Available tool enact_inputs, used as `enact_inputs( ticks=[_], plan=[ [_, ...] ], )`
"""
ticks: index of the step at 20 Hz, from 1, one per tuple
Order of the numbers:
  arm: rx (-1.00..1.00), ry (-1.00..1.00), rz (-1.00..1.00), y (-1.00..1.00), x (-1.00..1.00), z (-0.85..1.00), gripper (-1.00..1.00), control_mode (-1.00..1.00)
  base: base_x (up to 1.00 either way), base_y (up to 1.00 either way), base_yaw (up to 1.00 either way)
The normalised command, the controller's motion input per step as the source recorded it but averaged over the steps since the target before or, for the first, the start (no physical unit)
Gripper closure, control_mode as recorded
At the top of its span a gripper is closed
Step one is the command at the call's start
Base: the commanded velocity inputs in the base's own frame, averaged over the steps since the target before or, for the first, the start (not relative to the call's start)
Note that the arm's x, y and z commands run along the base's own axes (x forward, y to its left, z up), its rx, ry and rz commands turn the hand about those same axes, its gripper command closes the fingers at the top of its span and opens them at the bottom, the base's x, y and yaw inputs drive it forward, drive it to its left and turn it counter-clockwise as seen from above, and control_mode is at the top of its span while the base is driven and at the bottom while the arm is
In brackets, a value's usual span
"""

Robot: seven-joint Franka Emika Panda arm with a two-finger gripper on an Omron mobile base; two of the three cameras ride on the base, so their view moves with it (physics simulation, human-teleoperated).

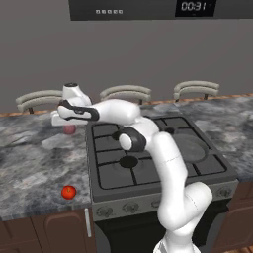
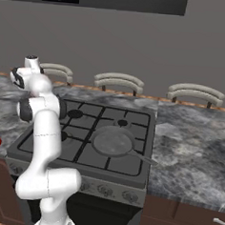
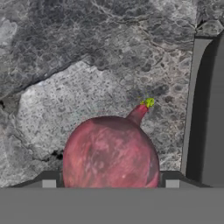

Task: Place the pan on the front right burner on the stove. Then place the tomato and the onion in the pan and turn on the front right burner.

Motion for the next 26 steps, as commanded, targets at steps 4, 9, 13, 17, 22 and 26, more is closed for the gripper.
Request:
enact_inputs(
  ticks=[4, 9, 13, 17, 22, 26],
  plan=[
    [0.0, 0.0, 0.0, -0.33, -0.46, 0.35, 1.0, -1.0, 0.0, 0.0, 0.0],
    [0.01, 0.0, -0.01, -0.4, -0.51, 0.36, 1.0, -1.0, 0.0, 0.0, 0.0],
    [0.02, 0.0, 0.0, -0.41, -0.47, 0.25, 1.0, -1.0, 0.0, 0.0, 0.0],
    [0.08, -0.04, 0.0, -0.59, -0.44, 0.06, 1.0, -1.0, 0.0, 0.0, 0.0],
    [0.08, -0.05, 0.0, -0.62, -0.4, 0.07, 1.0, -1.0, 0.0, 0.0, 0.0],
    [0.06, -0.04, 0.0, -0.74, -0.36, 0.14, 1.0, -1.0, 0.0, 0.0, 0.0]
  ],
)
